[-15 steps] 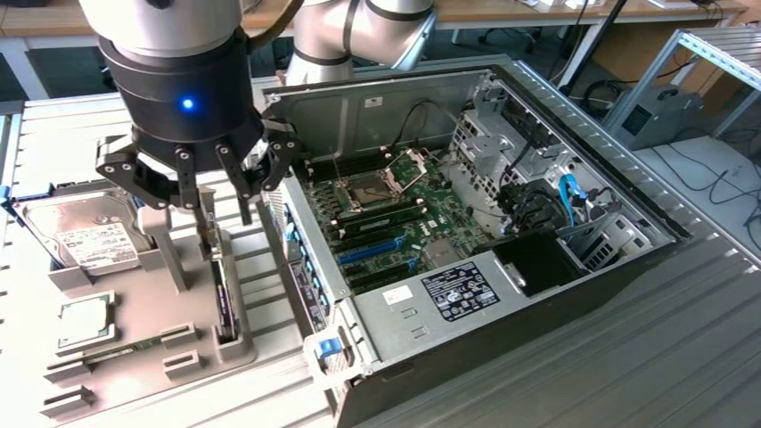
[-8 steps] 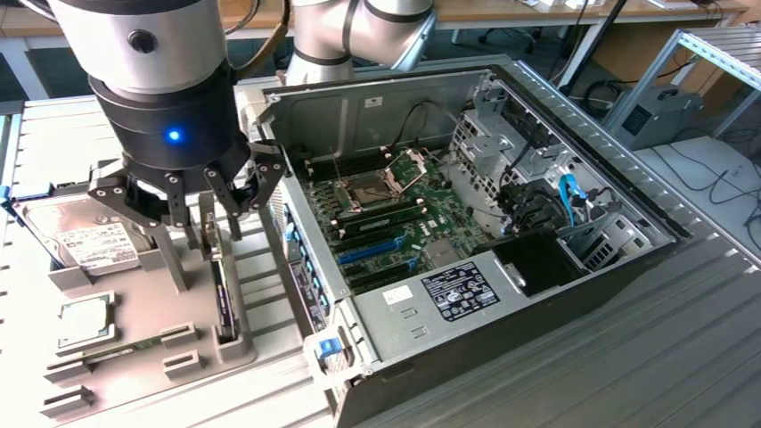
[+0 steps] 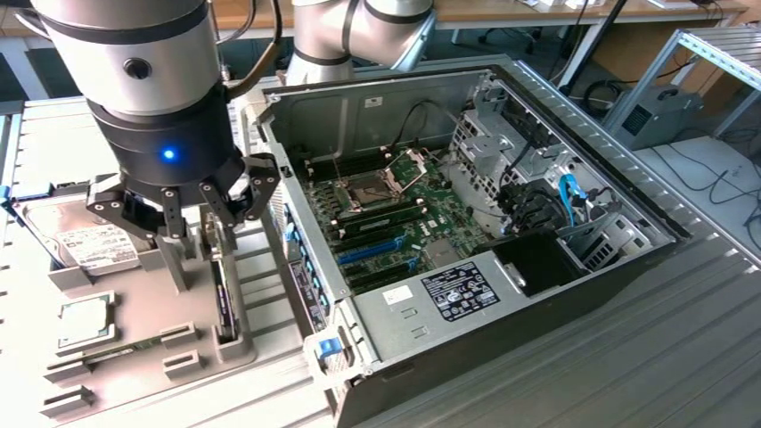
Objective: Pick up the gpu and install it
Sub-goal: 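Pick up the gpu and move the gpu toward the slot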
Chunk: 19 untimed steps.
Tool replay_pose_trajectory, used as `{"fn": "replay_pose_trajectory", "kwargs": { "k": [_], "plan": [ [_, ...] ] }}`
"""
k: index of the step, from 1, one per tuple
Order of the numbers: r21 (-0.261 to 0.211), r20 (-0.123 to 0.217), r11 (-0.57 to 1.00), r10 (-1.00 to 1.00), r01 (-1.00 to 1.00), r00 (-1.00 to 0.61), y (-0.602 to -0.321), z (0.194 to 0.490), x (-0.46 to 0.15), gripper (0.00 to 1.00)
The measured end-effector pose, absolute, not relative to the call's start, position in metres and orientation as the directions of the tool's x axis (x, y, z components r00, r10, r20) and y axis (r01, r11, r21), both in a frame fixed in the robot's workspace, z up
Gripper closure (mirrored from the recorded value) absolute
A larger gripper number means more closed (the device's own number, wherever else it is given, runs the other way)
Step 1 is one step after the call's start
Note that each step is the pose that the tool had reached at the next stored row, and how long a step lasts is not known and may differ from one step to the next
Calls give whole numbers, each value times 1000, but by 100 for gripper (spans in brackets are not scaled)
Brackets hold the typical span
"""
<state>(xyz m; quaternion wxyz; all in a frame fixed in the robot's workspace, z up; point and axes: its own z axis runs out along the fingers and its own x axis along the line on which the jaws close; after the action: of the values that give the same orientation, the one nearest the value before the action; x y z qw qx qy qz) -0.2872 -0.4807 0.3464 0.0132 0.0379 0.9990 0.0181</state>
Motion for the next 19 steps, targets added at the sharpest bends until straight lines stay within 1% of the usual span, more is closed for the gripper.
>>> {"fn": "replay_pose_trajectory", "kwargs": {
  "k": [4,7,19],
  "plan": [
    [37,-25,996,78,77,-997,-481,338,-290,58],
    [37,-25,996,79,78,-997,-476,329,-291,58],
    [37,-25,996,81,80,-996,-475,321,-291,58]
  ]
}}
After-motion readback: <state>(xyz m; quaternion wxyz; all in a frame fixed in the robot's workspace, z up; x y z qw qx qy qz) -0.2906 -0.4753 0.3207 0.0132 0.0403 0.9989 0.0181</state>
